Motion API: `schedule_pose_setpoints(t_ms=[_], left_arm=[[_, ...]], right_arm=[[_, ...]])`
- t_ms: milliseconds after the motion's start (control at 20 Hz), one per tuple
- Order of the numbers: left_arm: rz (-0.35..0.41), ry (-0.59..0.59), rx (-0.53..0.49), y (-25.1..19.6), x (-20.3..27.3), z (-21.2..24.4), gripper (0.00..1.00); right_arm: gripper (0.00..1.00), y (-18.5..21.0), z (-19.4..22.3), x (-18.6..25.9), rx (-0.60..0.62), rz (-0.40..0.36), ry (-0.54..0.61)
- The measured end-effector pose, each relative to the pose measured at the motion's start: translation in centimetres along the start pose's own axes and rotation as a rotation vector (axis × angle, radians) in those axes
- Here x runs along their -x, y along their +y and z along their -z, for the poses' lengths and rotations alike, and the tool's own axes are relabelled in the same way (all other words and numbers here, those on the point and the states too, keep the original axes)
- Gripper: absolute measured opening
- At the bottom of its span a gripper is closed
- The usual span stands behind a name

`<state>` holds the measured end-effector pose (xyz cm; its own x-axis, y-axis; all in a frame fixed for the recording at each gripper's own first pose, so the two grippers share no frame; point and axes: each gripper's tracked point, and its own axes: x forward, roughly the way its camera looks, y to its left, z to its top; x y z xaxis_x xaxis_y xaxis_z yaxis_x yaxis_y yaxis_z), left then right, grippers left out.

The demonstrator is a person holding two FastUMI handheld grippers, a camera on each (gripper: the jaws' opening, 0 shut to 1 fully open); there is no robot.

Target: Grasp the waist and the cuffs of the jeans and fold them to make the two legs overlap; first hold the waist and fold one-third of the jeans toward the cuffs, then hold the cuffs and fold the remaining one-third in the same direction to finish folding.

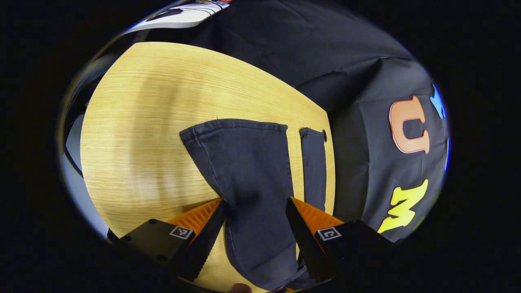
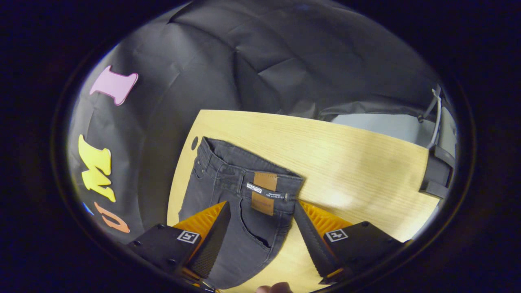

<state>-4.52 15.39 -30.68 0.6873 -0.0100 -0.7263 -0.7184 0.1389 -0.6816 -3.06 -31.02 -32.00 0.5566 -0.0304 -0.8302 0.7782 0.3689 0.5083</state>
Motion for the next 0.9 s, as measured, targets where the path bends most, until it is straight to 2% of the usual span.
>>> schedule_pose_setpoints(t_ms=[100, 150, 200, 250, 300, 400, 500, 550, 600, 700, 750, 800, 900], left_arm=[[-0.017, 0.011, 0.012, 0.4, -0.7, 0.1, 0.89], [-0.017, 0.015, 0.018, 0.3, -0.8, 0.1, 0.84], [-0.018, 0.02, 0.022, 0.4, -1.0, 0.1, 0.74], [-0.021, 0.026, 0.027, 0.5, -1.2, 0.1, 0.71], [-0.018, 0.031, 0.038, 0.3, -1.3, 0.0, 0.56], [-0.037, 0.042, 0.059, 0.6, -1.7, -0.1, 0.47], [-0.047, 0.048, 0.09, 0.6, -2.0, -0.1, 0.36], [-0.047, 0.051, 0.105, 0.6, -2.1, -0.2, 0.33], [-0.042, 0.057, 0.117, 0.4, -2.3, -0.2, 0.23], [-0.036, 0.073, 0.122, 0.3, -2.5, 0.0, 0.17], [-0.034, 0.074, 0.123, 0.3, -2.4, 0.0, 0.15], [-0.026, 0.077, 0.124, 0.2, -2.3, 0.0, 0.09], [-0.006, 0.08, 0.123, -0.2, -1.9, -0.3, 0.05]], right_arm=[[0.95, 0.0, -0.1, 0.2, 0.026, 0.022, 0.009], [1.0, -0.4, 0.0, -0.4, 0.043, 0.05, 0.013], [0.92, -0.8, 0.0, -0.1, 0.047, 0.072, 0.006], [0.84, -0.7, -0.1, 0.1, 0.037, 0.075, 0.007], [0.77, -0.8, -0.2, -0.1, 0.034, 0.083, 0.006], [0.53, -2.1, -0.1, -0.2, 0.022, 0.132, 0.001], [0.3, -1.8, -0.5, -0.2, -0.018, 0.118, 0.006], [0.3, -2.1, -0.8, -0.1, -0.041, 0.13, 0.006], [0.2, -2.0, -0.2, -0.8, -0.064, 0.127, 0.018], [0.12, -1.5, -0.9, -0.7, -0.114, 0.115, 0.027], [0.16, -1.7, -0.7, -0.7, -0.119, 0.112, 0.033], [0.16, -1.7, -0.7, -0.7, -0.117, 0.11, 0.037], [0.16, -1.6, -0.8, -0.5, -0.112, 0.101, 0.038]])
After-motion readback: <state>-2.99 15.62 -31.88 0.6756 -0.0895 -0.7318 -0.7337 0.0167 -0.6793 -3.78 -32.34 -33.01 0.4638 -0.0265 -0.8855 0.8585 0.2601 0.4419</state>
